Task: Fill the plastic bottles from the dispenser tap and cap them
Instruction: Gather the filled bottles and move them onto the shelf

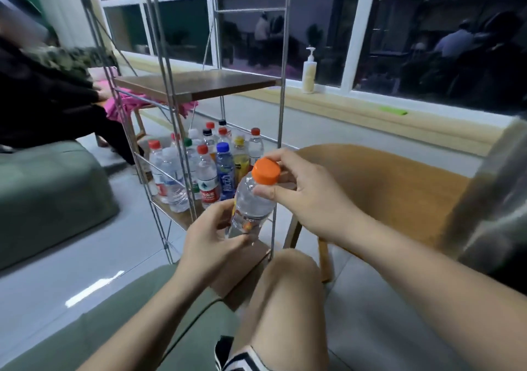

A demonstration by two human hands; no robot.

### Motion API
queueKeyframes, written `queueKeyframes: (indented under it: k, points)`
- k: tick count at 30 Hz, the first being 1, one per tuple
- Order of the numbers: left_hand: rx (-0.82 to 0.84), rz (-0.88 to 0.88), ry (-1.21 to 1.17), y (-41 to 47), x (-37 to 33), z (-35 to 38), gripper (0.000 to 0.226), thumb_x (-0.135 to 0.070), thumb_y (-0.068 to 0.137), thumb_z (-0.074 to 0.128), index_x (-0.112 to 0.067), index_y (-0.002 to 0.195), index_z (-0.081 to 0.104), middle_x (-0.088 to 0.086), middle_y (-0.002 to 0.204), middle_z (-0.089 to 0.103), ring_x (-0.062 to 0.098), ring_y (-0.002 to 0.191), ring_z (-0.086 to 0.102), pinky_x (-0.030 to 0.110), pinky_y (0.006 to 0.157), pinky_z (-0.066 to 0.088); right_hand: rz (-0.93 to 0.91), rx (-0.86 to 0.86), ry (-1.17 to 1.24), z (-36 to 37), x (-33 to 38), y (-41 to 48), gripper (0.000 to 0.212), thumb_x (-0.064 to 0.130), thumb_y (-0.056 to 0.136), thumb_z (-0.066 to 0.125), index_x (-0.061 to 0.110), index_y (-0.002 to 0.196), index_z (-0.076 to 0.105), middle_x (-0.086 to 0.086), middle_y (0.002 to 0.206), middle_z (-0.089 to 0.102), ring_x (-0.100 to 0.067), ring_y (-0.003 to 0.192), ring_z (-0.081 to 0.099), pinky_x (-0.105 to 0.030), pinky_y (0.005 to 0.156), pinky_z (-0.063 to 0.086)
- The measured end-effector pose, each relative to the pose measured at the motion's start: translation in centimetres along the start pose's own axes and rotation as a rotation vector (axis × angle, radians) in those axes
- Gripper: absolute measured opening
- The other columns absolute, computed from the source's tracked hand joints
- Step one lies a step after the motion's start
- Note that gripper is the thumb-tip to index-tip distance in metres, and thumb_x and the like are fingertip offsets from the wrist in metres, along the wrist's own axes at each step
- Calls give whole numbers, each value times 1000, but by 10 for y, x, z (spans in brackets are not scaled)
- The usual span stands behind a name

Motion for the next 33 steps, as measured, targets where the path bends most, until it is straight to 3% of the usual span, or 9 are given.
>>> queueKeyframes:
  k: [7,9,12,15,21,24,26,29,33]
  points:
    - [-174,-118,157,30,91,-30,55,-35,74,99,-36,121,72,-20,114,69,-4,103,66,21,85,56,28,40,-35,89,-54,78,36,42,98,79,32,127,60,14,115,69,-11,105,65,-41,96,54]
    - [-205,-174,134,28,111,-37,52,-39,76,98,-36,120,70,-19,113,71,-4,102,67,20,82,54,18,67,-44,112,-63,95,35,41,98,79,31,126,61,15,113,67,-10,104,62,-38,94,51]
    - [-266,-206,130,23,133,-55,32,-30,87,91,-34,112,70,-21,105,74,0,100,69,22,79,55,30,115,-61,143,-76,116,36,41,99,77,29,128,60,11,116,68,-13,107,62,-39,97,52]
    - [-349,-243,122,21,154,-78,22,-15,96,78,-34,104,71,-24,98,75,-1,96,71,13,79,51,45,133,-106,165,-87,134,39,43,99,77,29,132,62,7,118,70,-17,110,63,-41,98,52]
    - [-302,-337,100,47,210,-96,17,-23,100,76,-34,113,72,-20,107,77,0,99,72,34,90,59,88,133,-135,191,-111,178,41,47,101,72,31,137,59,4,112,72,-19,104,67,-42,95,56]
    - [-188,-330,73,65,229,-91,32,-32,96,82,-33,127,73,-19,117,78,0,109,73,31,92,59,84,160,-108,205,-115,193,39,44,102,72,33,137,57,2,115,69,-20,105,66,-42,92,57]
    - [-124,-318,86,75,236,-89,47,-37,92,86,-32,136,71,-20,125,75,-2,116,69,27,91,58,74,175,-94,214,-117,199,39,40,103,70,36,138,54,4,120,68,-19,110,65,-42,94,56]
    - [-100,-303,141,87,248,-89,66,-32,84,93,-27,144,67,-18,128,73,-2,117,67,33,94,60,51,152,-98,219,-116,206,43,32,104,70,39,143,54,8,131,68,-16,120,65,-43,103,56]
    - [-86,-288,196,98,255,-78,65,-36,78,96,-28,136,68,-17,118,74,0,105,70,38,95,62,31,129,-134,220,-119,207,58,28,105,69,34,158,48,1,151,57,-15,127,60,-40,107,54]
Point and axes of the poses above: each hand's wrist, its own y-axis towards the middle knuckle, its own z-axis out of the palm, x = y × z, the point moved 9 cm from there along y, towards the middle knuckle
